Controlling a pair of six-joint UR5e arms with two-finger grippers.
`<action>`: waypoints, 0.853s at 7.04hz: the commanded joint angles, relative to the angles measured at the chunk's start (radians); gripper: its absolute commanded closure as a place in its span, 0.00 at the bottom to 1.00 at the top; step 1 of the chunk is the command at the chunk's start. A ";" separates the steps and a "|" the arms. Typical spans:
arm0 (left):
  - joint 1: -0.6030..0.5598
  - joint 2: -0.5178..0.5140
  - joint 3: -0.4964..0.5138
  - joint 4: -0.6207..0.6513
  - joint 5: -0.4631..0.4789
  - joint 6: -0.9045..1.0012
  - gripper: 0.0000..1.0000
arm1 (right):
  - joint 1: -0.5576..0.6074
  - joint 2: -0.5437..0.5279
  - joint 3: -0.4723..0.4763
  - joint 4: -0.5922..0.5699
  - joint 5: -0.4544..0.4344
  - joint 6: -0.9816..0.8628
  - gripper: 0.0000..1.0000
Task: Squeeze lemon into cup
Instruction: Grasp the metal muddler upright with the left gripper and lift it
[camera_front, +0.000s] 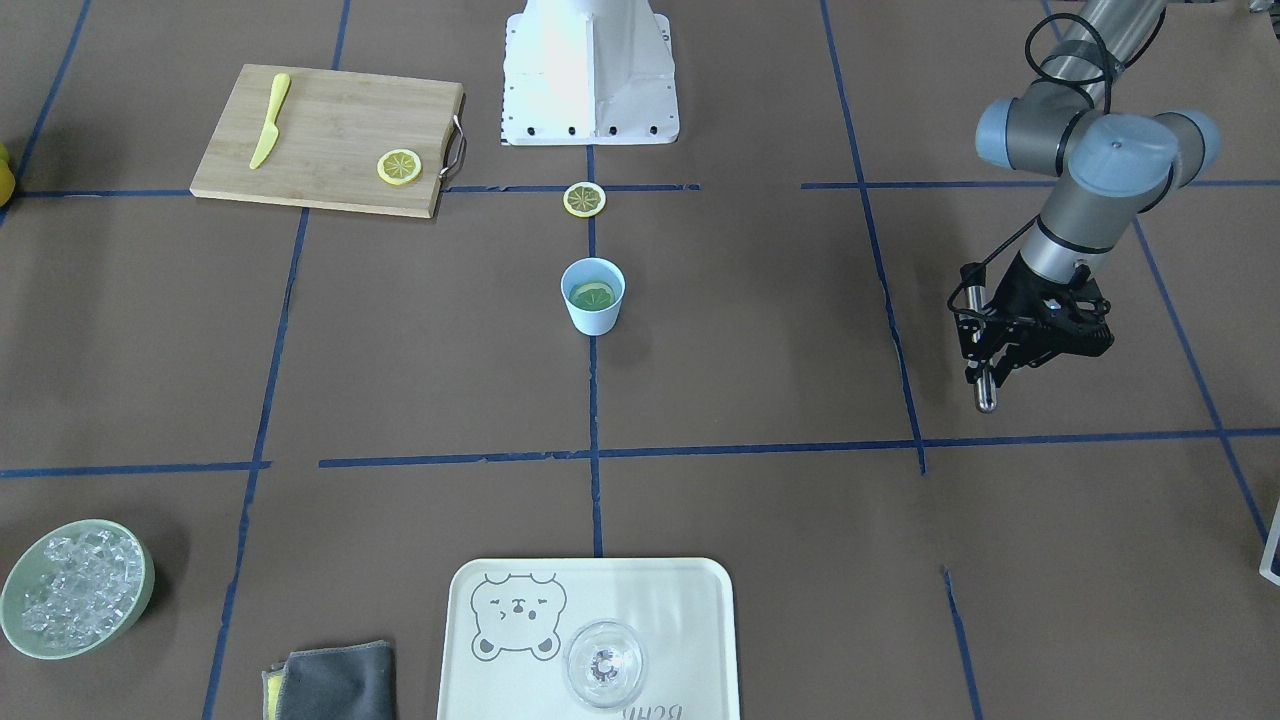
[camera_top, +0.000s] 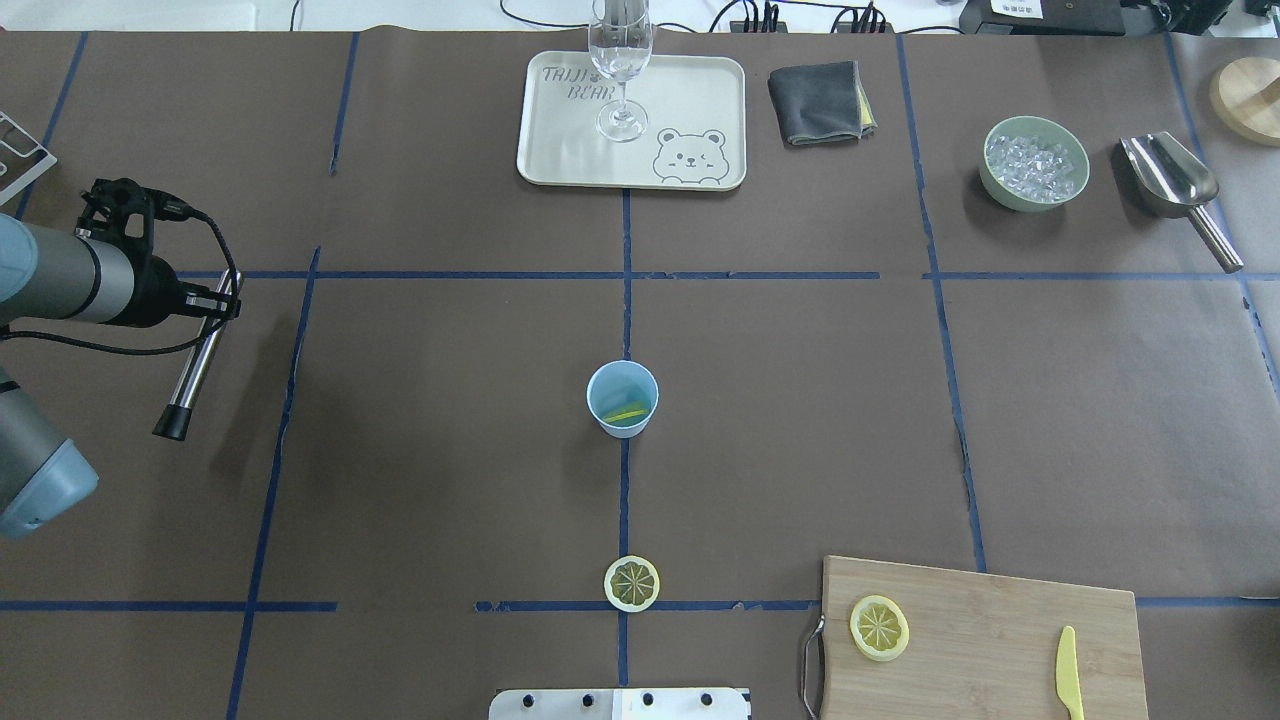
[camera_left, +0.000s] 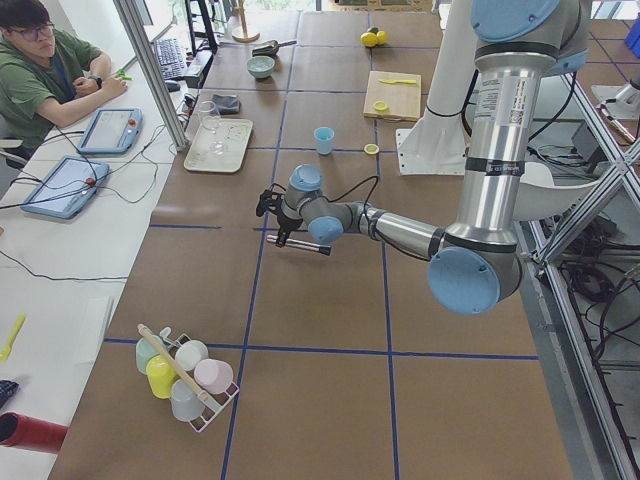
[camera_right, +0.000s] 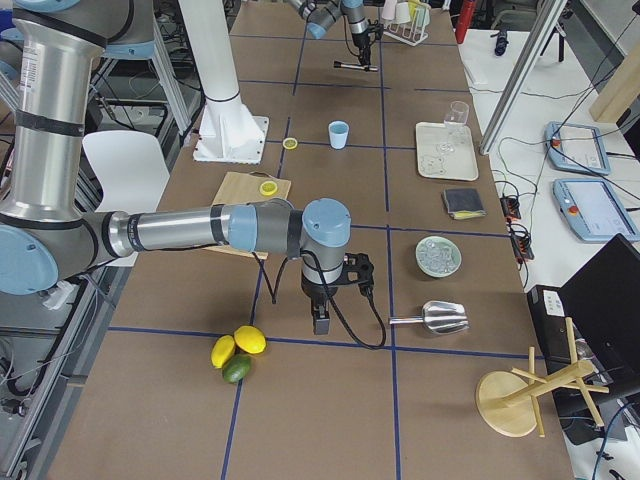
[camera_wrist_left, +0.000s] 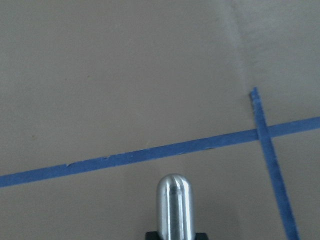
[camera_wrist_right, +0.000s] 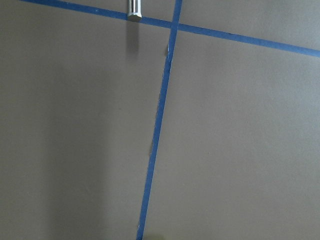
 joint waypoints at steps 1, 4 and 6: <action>-0.001 -0.017 -0.106 -0.021 0.000 0.084 1.00 | 0.003 0.000 -0.002 0.000 0.000 0.000 0.00; -0.026 -0.123 -0.169 -0.215 -0.009 0.223 1.00 | 0.015 -0.021 -0.002 0.000 0.000 0.000 0.00; -0.015 -0.140 -0.089 -0.586 0.040 0.180 1.00 | 0.020 -0.028 -0.013 0.000 0.002 -0.001 0.00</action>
